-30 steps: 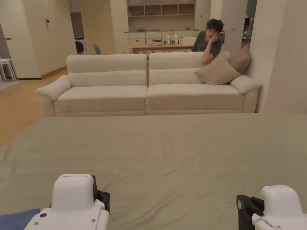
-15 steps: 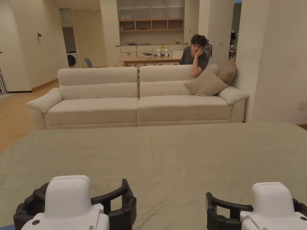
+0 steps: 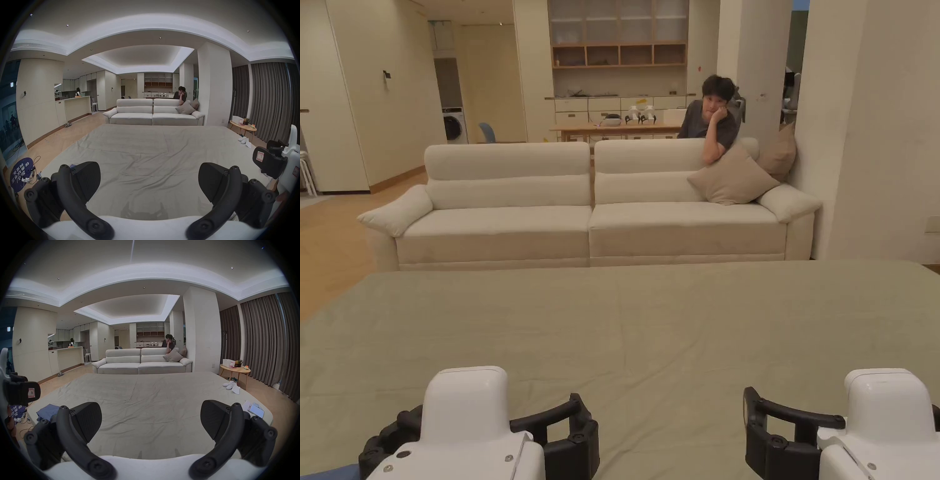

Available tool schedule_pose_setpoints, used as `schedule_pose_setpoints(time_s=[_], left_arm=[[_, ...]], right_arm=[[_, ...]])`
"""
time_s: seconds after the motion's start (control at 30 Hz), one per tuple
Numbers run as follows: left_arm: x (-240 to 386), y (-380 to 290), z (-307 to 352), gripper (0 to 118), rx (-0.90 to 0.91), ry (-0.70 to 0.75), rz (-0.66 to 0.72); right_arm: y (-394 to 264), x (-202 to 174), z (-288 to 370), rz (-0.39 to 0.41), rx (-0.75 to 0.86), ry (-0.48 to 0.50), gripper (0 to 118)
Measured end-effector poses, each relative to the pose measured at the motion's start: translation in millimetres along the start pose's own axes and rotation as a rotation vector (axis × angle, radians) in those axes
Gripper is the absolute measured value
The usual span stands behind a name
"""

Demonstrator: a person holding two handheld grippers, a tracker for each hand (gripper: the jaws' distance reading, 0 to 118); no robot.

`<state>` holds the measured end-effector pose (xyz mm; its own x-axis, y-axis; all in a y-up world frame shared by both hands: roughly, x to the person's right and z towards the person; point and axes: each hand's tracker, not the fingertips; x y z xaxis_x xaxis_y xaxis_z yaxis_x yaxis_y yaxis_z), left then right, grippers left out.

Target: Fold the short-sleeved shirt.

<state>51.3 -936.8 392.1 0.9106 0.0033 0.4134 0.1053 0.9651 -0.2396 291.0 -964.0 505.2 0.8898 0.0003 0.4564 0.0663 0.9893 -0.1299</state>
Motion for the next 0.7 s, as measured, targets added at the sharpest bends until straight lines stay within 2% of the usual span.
schedule_pose_setpoints(time_s=[0.07, 0.7], left_arm=[[2.5, 2.1, -0.5, 117, -0.002, 0.04, 0.001], [5.4, 0.2, 5.7, 117, 0.076, 0.031, -0.062]], right_arm=[[1.3, -2.8, 0.9, 0.007, -0.002, 0.004, 118], [3.7, -10.0, -2.6, 0.018, -0.014, 0.023, 118]])
